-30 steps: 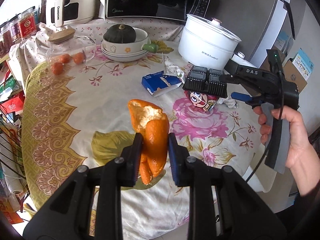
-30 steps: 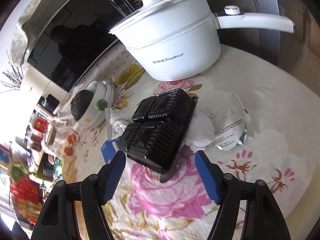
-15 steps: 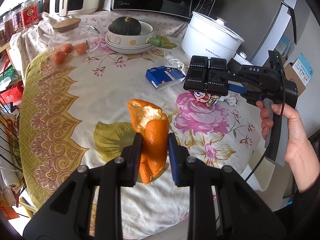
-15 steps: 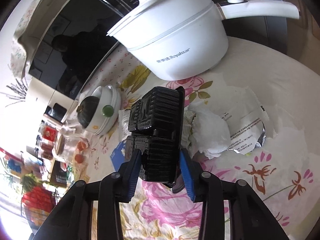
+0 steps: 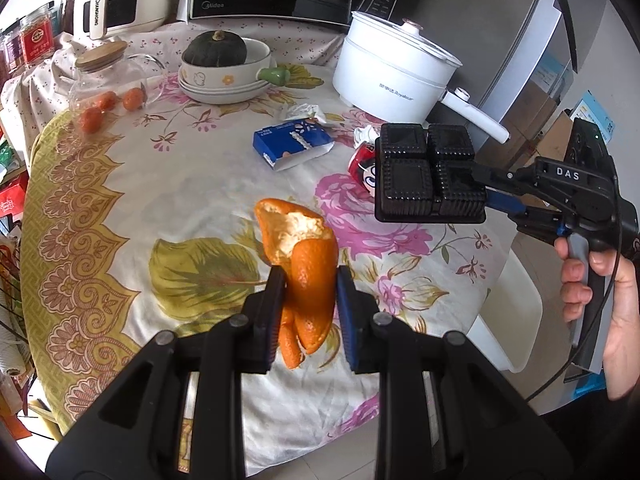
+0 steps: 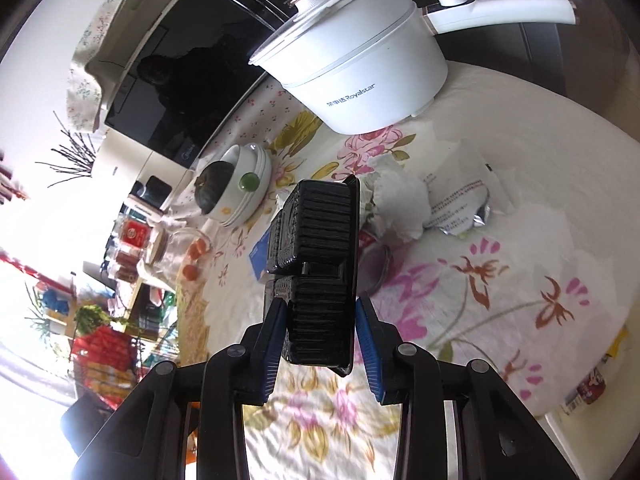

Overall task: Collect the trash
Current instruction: 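Grasp the black plastic tray with the right tool while the left tool holds the orange peel, then carry the orange peel and black tray over the white bin and open both tools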

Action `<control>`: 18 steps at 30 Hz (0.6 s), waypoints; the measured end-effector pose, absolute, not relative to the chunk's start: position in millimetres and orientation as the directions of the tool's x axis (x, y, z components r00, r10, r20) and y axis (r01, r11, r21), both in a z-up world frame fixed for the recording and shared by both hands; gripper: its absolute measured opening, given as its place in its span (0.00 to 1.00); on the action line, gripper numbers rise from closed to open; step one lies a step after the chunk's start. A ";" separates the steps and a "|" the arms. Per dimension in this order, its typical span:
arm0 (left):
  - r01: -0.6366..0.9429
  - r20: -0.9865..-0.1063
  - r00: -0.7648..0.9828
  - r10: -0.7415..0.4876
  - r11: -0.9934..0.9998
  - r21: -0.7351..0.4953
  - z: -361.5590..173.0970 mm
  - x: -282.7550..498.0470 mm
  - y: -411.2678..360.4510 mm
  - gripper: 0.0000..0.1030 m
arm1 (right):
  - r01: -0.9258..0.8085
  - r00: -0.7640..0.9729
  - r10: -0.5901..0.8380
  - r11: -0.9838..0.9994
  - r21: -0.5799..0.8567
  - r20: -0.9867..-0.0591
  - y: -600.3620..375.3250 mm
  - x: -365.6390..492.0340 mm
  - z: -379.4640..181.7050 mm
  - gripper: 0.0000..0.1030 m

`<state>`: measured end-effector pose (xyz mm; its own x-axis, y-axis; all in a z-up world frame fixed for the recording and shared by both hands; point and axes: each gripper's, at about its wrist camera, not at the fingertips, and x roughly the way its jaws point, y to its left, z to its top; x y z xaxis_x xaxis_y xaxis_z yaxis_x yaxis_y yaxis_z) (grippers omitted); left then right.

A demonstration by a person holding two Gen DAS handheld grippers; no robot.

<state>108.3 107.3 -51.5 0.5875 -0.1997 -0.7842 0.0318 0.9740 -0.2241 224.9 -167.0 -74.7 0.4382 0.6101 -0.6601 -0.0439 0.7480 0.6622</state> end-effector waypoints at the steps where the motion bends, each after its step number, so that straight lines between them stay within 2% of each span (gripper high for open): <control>1: 0.040 -0.785 0.586 -0.203 0.974 -0.222 -51.5 108.6 103.0 0.26 | -0.050 0.438 0.613 0.747 0.663 -0.658 -172.7 219.2 -72.3 0.35; 12: 0.147 -0.789 0.545 -0.283 0.959 -0.242 -59.0 112.5 38.5 0.26 | -0.030 0.462 0.585 0.762 0.647 -0.667 -255.6 173.3 -69.1 0.35; 18: 0.236 -0.792 0.514 -0.330 0.942 -0.239 -67.5 115.7 -18.8 0.27 | 0.060 0.477 0.559 0.749 0.660 -0.678 -321.5 149.3 -81.1 0.35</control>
<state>115.7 -18.8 -67.5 0.5141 -0.3300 -0.7917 0.2359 0.9418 -0.2394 149.3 -321.5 -81.1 0.4773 0.5591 -0.6779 0.0601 0.7489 0.6600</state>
